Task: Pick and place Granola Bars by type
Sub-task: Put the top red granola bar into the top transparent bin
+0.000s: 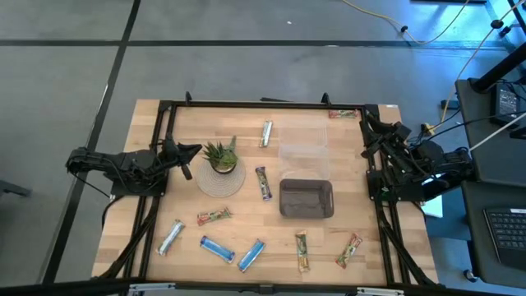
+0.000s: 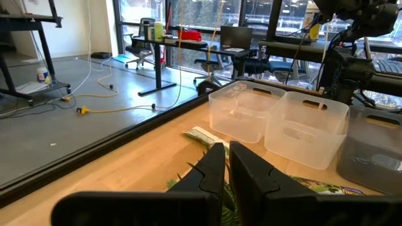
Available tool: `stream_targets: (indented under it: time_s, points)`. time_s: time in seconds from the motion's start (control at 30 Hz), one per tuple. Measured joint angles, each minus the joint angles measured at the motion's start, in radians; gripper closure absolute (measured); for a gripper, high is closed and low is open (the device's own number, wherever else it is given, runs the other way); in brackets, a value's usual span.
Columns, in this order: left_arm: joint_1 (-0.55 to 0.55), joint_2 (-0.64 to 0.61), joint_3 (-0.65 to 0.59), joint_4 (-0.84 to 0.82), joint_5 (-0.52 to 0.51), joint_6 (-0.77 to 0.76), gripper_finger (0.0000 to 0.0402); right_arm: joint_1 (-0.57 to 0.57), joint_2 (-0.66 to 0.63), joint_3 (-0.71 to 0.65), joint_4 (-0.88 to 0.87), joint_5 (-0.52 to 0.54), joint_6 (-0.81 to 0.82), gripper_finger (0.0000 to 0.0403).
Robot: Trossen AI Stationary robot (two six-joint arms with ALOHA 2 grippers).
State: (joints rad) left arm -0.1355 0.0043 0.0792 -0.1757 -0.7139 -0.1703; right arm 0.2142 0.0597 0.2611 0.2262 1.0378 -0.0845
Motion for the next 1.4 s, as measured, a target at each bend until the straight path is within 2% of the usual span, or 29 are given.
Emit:
stream_targets:
  time_s: [0.27, 0.6, 0.73, 1.03, 1.23, 1.3, 1.4]
  points:
    - [0.0, 0.0, 0.0, 0.0, 0.037, -0.001, 0.0382, 0.0, 0.0, 0.0, 0.002, 0.068, 0.028, 0.0199]
    - [0.0, 0.0, 0.0, 0.0, 0.053, 0.0, 0.038, 0.0, 0.0, 0.0, 0.002, 0.07, 0.028, 0.0199]
    - [0.0, 0.0, 0.0, 0.0, 0.026, -0.022, 0.0354, 0.0, 0.0, 0.0, 0.001, 0.072, 0.026, 0.0199]
    - [0.0, 0.0, 0.0, 0.0, -0.043, -0.038, 0.0261, 0.0, 0.0, 0.0, 0.0, 0.071, 0.001, 0.0199]
    - [0.0, 0.0, 0.0, 0.0, -0.051, 0.008, 0.0245, 0.0, 0.02, 0.023, 0.0, 0.028, -0.013, 0.0199]
    - [0.0, 0.0, 0.0, 0.0, -0.051, 0.008, 0.0245, 0.0, 0.06, 0.056, 0.0, 0.022, -0.031, 0.0199]
    - [0.0, 0.0, 0.0, 0.0, -0.052, 0.008, 0.0245, 0.0, 0.154, 0.137, -0.019, 0.074, -0.051, 0.0199]
